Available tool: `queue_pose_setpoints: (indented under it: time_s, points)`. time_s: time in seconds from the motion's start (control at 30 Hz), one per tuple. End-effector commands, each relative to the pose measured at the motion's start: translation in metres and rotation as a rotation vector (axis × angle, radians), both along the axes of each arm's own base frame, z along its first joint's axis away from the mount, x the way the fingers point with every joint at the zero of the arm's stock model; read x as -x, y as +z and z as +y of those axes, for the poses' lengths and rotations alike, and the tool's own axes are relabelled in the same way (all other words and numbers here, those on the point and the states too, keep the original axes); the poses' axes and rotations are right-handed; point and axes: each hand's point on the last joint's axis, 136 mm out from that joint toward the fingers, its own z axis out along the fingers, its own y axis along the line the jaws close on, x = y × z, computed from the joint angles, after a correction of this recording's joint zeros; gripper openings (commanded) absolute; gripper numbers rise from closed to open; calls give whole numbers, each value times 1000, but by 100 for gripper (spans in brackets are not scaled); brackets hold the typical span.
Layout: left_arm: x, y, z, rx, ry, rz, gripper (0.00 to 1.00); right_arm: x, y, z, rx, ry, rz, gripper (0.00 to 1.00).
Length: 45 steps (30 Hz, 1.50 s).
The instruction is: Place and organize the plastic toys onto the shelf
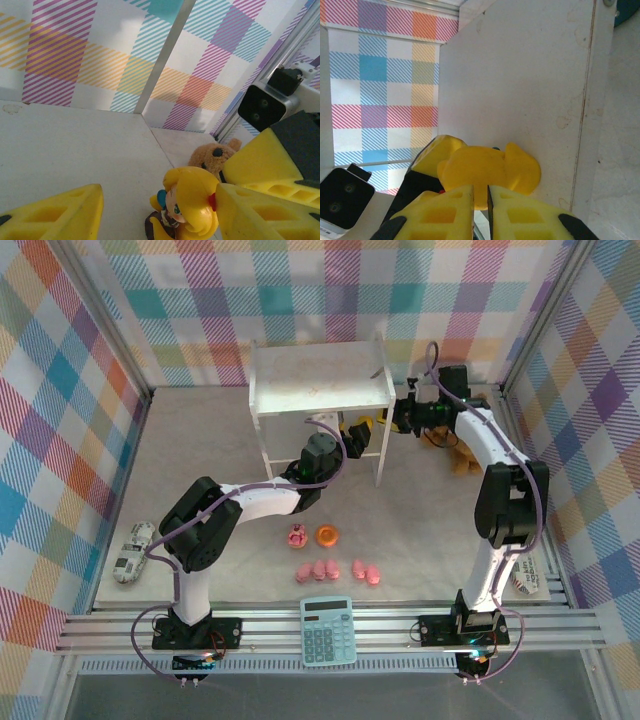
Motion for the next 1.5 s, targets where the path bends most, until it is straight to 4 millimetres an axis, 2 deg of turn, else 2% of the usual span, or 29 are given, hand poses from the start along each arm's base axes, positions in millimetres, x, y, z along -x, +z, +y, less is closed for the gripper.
queue_pose_setpoints:
  time_s: [0.0, 0.47, 1.13, 1.47]
  points:
    - [-2, 15, 5, 30, 4, -28, 60, 1, 3, 8, -14, 45, -13, 17]
    - [3, 19, 8, 27, -2, -29, 59, -5, -4, 27, -44, 118, 9, 17]
    - [15, 28, 10, 34, -14, -36, 59, -8, -10, 35, -28, 139, 14, 20]
    - [30, 42, 31, 20, 28, -68, 58, -20, -4, 32, -19, 112, -12, 22]
